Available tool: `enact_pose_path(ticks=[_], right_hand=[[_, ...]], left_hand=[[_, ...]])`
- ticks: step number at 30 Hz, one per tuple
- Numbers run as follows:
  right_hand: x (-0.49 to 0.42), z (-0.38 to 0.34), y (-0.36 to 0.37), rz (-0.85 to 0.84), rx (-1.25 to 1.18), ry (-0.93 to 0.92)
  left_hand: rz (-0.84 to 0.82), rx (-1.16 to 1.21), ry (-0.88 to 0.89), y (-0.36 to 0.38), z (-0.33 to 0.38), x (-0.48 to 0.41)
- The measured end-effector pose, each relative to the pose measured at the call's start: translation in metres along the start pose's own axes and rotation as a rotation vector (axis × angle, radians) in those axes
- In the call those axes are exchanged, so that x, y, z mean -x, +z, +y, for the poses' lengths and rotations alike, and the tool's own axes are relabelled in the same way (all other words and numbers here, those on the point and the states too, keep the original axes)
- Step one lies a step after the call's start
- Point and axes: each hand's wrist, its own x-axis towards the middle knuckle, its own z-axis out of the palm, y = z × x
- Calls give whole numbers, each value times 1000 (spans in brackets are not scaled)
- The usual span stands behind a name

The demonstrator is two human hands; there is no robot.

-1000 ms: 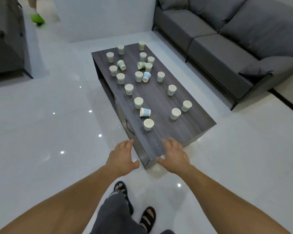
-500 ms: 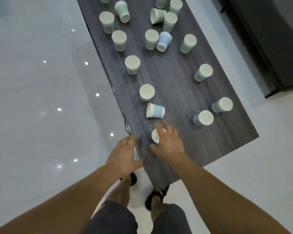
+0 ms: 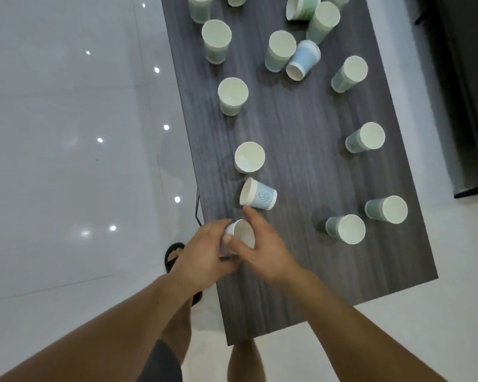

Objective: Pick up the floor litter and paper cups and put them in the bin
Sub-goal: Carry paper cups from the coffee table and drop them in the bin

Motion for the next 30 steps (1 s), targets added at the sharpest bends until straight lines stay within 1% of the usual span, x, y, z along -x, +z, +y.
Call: enact_pose_path(ticks=[1, 2, 4, 5, 6, 8, 10, 15, 19, 21, 23, 25, 28, 30], right_hand=[[-3, 0, -8, 5, -1, -3], [-9, 1, -16, 67, 49, -8], [-28, 5, -32, 285, 256, -20], [-40, 7, -38, 361, 358, -12], [-51, 8, -41, 383, 437, 5], [-71, 11, -42, 324, 552, 22], [-83, 16, -37, 279, 592, 26], [-88, 19, -15, 222, 570, 30], [-71, 8, -4, 156, 572, 22], [-58, -5, -4, 109, 537, 0], [-43, -20, -5, 64, 506, -67], [-25, -39, -10, 45, 448, -170], [8, -75, -16, -4, 367, -300], [34, -100, -17, -69, 372, -382]], left_hand=[[29, 5, -10, -3, -1, -1], [60, 5, -30, -6, -3, -2], [109, 21, -94, -10, -12, 1], [118, 38, -128, -11, -16, 3], [119, 58, -154, -11, -20, 6], [108, 90, -180, -12, -27, 11], [103, 99, -198, -13, -33, 15], [156, 94, -238, -26, -46, 23], [262, 33, -237, -49, -46, 31], [303, 43, -247, -60, -38, 38], [362, 94, -268, -69, -25, 50], [439, 147, -288, -75, -8, 69], [550, 210, -334, -79, 20, 113], [619, 218, -381, -77, 36, 152]])
